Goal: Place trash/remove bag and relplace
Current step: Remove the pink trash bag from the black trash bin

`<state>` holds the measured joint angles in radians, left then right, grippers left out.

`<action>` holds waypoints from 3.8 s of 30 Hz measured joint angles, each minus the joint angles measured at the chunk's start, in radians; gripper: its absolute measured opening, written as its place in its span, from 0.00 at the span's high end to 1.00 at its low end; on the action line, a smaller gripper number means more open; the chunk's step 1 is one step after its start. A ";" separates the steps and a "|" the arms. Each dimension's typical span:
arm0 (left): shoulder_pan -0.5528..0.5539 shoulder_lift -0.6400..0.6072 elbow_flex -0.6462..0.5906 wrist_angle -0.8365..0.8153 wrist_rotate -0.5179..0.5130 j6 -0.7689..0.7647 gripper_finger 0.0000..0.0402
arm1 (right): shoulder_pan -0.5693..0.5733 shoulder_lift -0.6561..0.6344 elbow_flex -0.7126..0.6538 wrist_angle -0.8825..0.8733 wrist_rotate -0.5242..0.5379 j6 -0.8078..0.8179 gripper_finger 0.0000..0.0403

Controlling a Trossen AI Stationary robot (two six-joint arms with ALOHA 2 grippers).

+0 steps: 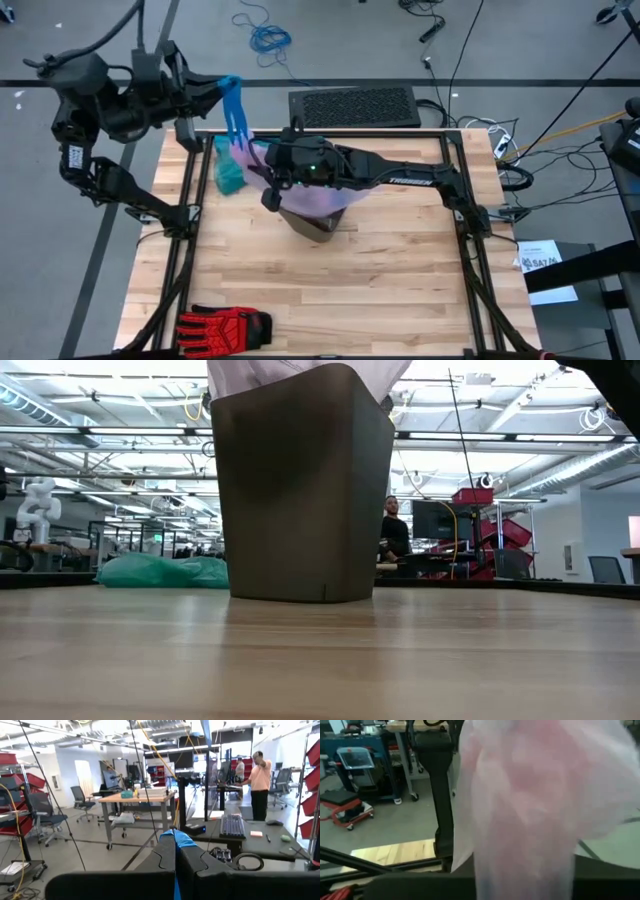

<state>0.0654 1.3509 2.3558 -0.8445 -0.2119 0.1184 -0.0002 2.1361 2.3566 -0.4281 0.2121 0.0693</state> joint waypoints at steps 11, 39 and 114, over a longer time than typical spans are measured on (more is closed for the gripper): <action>0.000 -0.027 -0.002 0.007 -0.002 0.016 1.00 | 0.000 -0.002 0.001 -0.073 -0.002 0.042 1.00; 0.000 -0.028 0.002 0.009 -0.001 -0.056 0.42 | -0.074 -0.182 -0.002 -0.063 0.074 -0.010 1.00; 0.000 0.019 0.000 -0.025 -0.224 -0.116 0.42 | -0.785 -0.911 -1.492 0.129 -0.076 0.153 1.00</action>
<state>0.0654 1.3699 2.3558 -0.8692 -0.4355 0.0024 -0.7855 1.2253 0.8650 -0.2996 0.1359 0.2218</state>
